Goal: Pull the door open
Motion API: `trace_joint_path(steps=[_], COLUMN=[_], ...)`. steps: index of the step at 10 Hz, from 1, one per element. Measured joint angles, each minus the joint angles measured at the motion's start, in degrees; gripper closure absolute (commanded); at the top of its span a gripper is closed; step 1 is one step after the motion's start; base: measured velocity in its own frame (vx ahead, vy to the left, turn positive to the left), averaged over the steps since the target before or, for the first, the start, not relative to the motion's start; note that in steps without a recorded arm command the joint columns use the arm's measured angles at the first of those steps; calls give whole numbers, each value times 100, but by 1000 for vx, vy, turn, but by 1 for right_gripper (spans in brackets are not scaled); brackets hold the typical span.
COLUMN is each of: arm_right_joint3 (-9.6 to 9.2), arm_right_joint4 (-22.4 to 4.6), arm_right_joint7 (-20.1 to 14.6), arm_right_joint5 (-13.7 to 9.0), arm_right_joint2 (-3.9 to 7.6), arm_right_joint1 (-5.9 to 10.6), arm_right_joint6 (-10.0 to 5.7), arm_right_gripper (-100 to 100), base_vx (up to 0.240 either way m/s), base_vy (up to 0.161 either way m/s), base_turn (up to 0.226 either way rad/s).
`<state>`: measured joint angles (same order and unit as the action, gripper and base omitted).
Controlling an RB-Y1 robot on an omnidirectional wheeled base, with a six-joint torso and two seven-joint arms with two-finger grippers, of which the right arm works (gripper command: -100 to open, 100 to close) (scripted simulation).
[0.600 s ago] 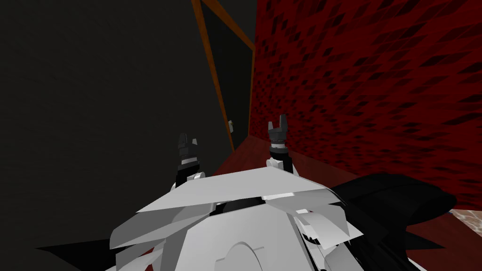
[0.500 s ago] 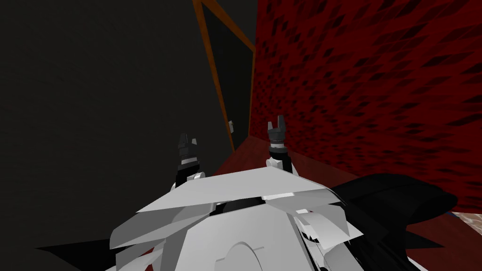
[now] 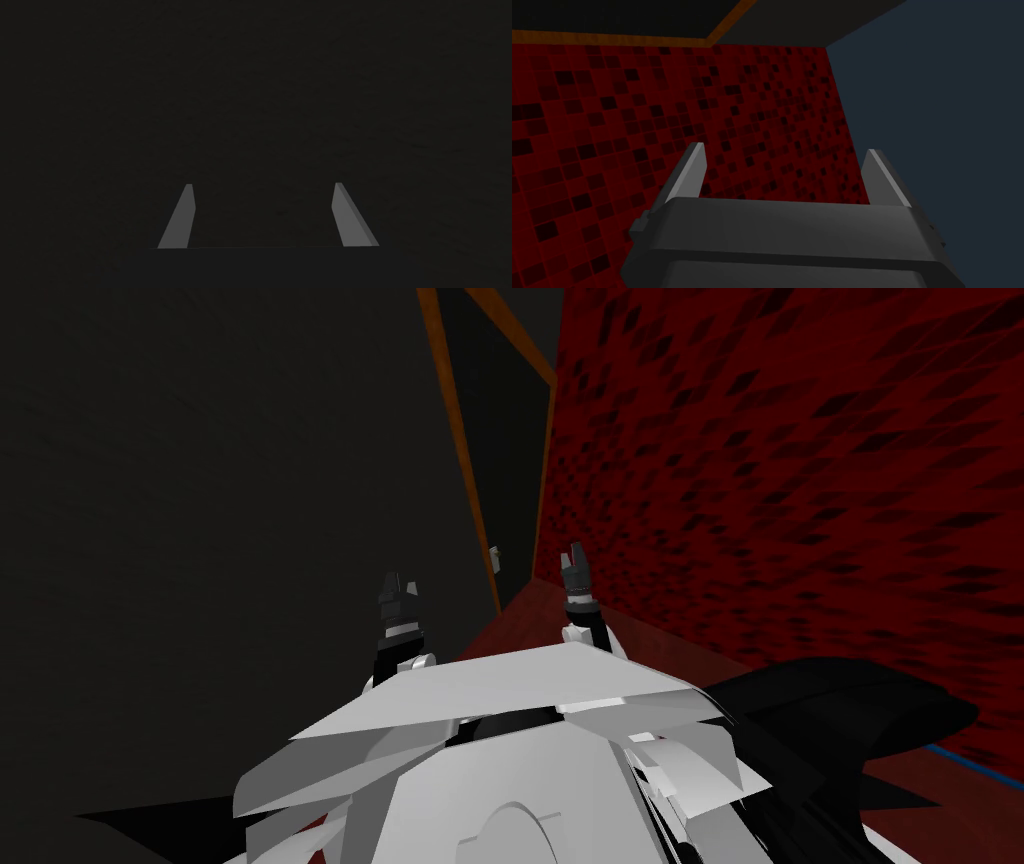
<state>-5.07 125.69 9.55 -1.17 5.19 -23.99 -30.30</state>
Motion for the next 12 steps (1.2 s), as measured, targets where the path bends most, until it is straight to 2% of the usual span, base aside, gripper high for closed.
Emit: trace_joint_path(steps=[2,3,5,7,8,12], arm_right_joint3=[2,-6,-19,-82,-96,-155], arm_right_joint4=[-247,-330,-688,-924,-1029,-1639], arm_right_joint7=[150,227,406,628,698,1079], arm_right_joint5=[129,199,357,550,599,936], arm_right_joint2=[101,167,278,372,381,596], arm_right_joint1=[133,144,283,372,441,659], arm_right_joint6=[19,29,-34,0,7,-53], arm_right_gripper=[-100,-100,-100,-100,-100,-100], base_vx=[87,91,86,85,60,89], base_vy=[-18,-7,-18,-30,-3,-17], base_turn=[89,89,99,63,54,111])
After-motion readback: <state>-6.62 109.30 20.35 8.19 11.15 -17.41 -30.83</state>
